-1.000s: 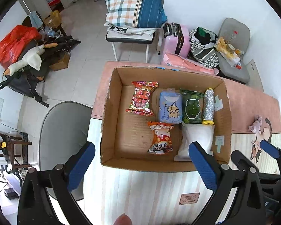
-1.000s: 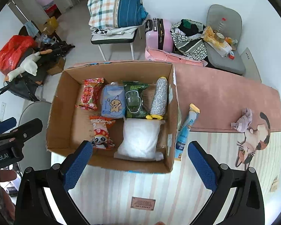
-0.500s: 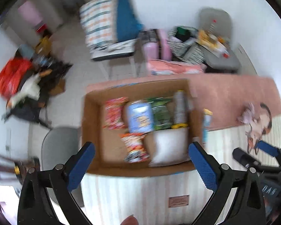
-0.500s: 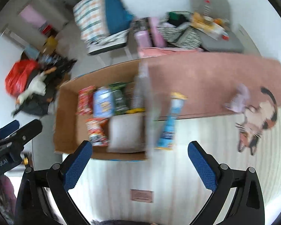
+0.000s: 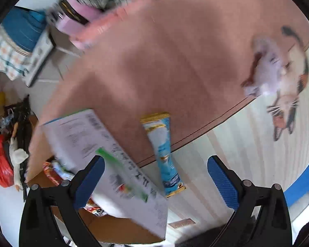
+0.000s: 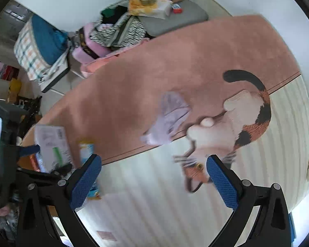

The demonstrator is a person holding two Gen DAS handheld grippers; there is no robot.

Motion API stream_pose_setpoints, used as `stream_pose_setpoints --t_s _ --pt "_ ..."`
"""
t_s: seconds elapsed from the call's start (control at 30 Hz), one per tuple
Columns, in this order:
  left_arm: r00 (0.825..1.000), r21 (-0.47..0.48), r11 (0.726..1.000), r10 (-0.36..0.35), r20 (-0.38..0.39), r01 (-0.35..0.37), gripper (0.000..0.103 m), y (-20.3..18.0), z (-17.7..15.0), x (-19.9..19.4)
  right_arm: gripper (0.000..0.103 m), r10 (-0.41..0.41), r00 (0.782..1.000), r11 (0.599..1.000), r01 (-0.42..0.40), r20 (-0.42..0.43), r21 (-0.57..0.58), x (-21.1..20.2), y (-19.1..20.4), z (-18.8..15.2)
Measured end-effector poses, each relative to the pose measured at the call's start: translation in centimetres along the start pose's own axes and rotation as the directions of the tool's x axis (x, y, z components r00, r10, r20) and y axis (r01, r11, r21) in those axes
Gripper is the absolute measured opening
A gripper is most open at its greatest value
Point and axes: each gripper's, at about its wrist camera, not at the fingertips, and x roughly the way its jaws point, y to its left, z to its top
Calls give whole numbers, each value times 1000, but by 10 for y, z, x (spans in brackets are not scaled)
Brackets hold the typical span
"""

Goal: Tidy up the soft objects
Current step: 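Grasp the blue tube snack with the left tool while the right grasps the lilac towel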

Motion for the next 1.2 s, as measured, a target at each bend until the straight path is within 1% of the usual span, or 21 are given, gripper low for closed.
stream_pose_setpoints --t_s 0.03,0.13,0.33,0.37,0.4,0.43,0.47,0.5,0.57,0.63,0.67,0.73,0.77,0.8,0.87,0.93,1.0,1.03,1.07,1.1,1.2 --pt "999 7 1000 -14 -44 14 102 -3 6 14 103 -3 1000 1000 3 -9 -5 6 -4 6" --pt "992 19 1000 5 -123 -3 102 -12 19 43 103 -6 999 1000 5 -39 -18 24 -9 18" --pt "975 69 997 35 -219 -20 100 -34 23 77 103 -4 996 999 1 -85 -42 55 -9 32" --pt "974 68 998 32 -226 -17 90 -36 23 81 103 -2 995 999 -2 -95 -41 62 -10 35" --pt "972 62 998 26 -234 -12 75 -38 22 85 103 -4 995 999 0 -104 -40 68 -11 38" --pt "971 52 998 33 -238 -21 67 -39 22 87 103 -5 994 999 1 -113 -39 75 -11 42" --pt "971 38 999 17 -238 -8 57 -40 21 88 103 -5 993 999 1 -122 -35 82 -12 45" --pt "972 16 1000 -18 -236 23 42 -40 22 86 102 -2 991 1000 -2 -131 -28 88 -13 47" --pt "976 -34 997 -68 -208 62 26 -38 24 80 97 7 987 1000 -7 -162 -2 106 -18 52" --pt "984 -74 995 -74 -162 63 25 -37 28 72 83 20 981 1000 -16 -195 22 122 -20 56" --pt "988 -88 994 -79 -134 67 24 -38 31 67 79 15 976 999 -9 -217 31 132 -22 56" --pt "988 -120 988 -114 -108 101 24 -36 35 62 60 30 970 999 -20 -241 44 143 -23 54" --pt "985 -147 981 -145 -96 130 23 -33 37 60 56 23 972 999 -16 -234 35 144 -23 51" --pt "982 -168 974 -169 -87 152 23 -30 38 59 41 10 974 1000 -7 -228 14 143 -21 49" --pt "975 -206 959 -212 -63 196 24 -21 40 56 41 -35 969 998 20 -246 -63 143 -15 39" --pt "965 -229 944 -257 -48 240 28 -14 38 55 41 -62 963 992 31 -263 -118 143 -14 28" --pt "951 -267 921 -305 -40 284 49 -3 31 56 41 -84 959 987 44 -269 -152 142 -16 18" --pt "948 -273 916 -317 -37 295 54 1 27 55 42 -87 961 987 47 -263 -155 141 -18 14" --pt "946 -259 918 -321 -39 300 62 -1 20 56 42 -94 961 986 53 -261 -160 140 -19 10" --pt "950 -243 926 -308 -50 288 66 -3 15 57 44 -95 960 986 54 -263 -160 140 -20 7" --pt "963 -191 953 -255 -93 234 66 -16 -8 68 48 -89 959 987 49 -269 -152 142 -19 0"
